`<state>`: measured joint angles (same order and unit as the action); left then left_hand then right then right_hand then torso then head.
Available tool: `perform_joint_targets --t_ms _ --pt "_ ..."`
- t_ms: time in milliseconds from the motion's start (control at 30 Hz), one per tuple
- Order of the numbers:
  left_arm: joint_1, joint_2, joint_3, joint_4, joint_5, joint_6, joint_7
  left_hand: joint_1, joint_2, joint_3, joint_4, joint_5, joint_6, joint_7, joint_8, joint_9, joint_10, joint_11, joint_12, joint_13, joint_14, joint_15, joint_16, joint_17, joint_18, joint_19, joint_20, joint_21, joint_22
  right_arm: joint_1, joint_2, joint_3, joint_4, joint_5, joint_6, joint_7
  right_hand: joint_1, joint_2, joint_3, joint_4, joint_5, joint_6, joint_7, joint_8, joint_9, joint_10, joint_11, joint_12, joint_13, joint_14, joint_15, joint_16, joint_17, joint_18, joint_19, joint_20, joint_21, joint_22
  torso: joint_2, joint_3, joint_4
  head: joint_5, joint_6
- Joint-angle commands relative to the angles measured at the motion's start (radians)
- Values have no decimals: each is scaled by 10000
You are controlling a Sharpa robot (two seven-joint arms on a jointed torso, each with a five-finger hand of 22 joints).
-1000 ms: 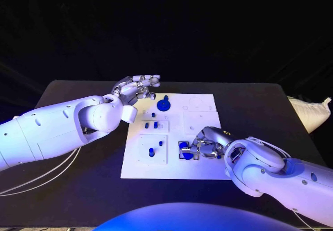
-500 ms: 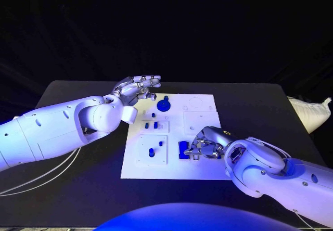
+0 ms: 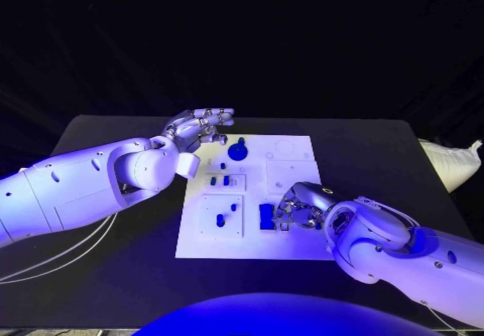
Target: Assemble the parts on the task board
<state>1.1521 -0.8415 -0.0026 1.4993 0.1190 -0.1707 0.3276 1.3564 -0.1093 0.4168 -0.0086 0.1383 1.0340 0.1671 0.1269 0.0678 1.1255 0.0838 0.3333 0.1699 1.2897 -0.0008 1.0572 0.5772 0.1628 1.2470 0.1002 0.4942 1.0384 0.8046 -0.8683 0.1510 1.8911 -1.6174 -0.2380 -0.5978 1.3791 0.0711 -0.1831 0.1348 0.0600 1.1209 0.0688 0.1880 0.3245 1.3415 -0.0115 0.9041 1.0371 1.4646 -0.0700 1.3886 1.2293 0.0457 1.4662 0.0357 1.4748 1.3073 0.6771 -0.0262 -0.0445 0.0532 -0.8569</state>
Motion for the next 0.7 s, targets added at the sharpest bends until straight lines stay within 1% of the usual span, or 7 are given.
perform_joint_targets --t_ms 33,200,267,367,500,533,700 --pt "2 14 6 15 -40 198 28 -22 40 -24 -14 7 -73 10 24 -6 -86 18 63 15 -29 32 -3 9 149 -39 18 38 10 -21 -73 -11 77 -240 -195 57 -166 96 -18 103 7 69 1 -40 20 75 16 0 6 531 -74 23 6 -139 403 -35 58 1437 -1 3 -8 -2 6" --pt "1 -13 6 13 -40 190 20 -22 40 -24 -14 7 -73 10 24 -6 -86 18 63 15 -29 32 -3 9 149 -39 18 38 10 -20 -578 0 417 -45 -858 130 -443 34 -125 306 120 -170 89 -227 -8 0 84 -210 -112 540 -29 63 83 -133 389 -16 37 1412 -11 3 -48 3 8" --pt "1 -21 6 12 -40 188 20 -20 43 -23 -15 8 -75 10 25 -5 -91 17 66 16 -29 32 -3 3 151 -40 19 29 6 -12 -786 7 520 20 -942 136 -444 26 -124 320 164 -217 109 -274 -16 -27 100 -275 -150 543 -15 76 108 -132 386 -5 33 1409 -15 1 -53 -7 11" --pt "0 -39 5 17 -40 180 20 -14 56 -21 -20 12 -81 8 28 -5 -106 17 76 17 -30 33 -5 -15 157 -44 21 -2 -10 28 -1261 18 701 107 -1007 140 -425 8 -113 344 283 -303 151 -375 -40 -99 136 -441 -250 549 17 107 168 -133 386 22 34 1412 -24 -3 -94 -10 31" --pt "0 -59 4 21 -44 176 19 -14 56 -21 -20 12 -81 8 28 -5 -106 17 76 17 -30 33 -5 -15 157 -44 21 -2 -10 73 -1889 24 798 -30 -823 127 -411 18 -92 371 389 -337 174 -440 -59 -144 156 -553 -315 546 36 110 176 -131 379 42 26 1403 -31 1 -156 -42 51" --pt "0 -62 4 20 -47 176 19 -12 57 -21 -23 12 -83 8 30 -4 -110 17 80 18 -43 33 -26 -57 162 -51 21 -28 -23 79 -2023 25 785 -99 -714 122 -411 30 -85 379 406 -337 177 -449 -62 -153 159 -578 -331 543 39 102 162 -131 379 45 26 1404 -32 6 -185 -47 61" --pt "-1 -62 3 14 -54 191 16 -12 57 -21 -23 13 -83 8 30 -4 -110 17 80 18 -45 33 -29 -64 162 -52 21 -33 -25 73 -2305 24 664 -433 -364 106 -429 98 -48 462 589 -270 169 -479 -71 -166 161 -646 -359 531 48 80 130 -128 373 63 18 1397 -34 19 -253 -74 79"
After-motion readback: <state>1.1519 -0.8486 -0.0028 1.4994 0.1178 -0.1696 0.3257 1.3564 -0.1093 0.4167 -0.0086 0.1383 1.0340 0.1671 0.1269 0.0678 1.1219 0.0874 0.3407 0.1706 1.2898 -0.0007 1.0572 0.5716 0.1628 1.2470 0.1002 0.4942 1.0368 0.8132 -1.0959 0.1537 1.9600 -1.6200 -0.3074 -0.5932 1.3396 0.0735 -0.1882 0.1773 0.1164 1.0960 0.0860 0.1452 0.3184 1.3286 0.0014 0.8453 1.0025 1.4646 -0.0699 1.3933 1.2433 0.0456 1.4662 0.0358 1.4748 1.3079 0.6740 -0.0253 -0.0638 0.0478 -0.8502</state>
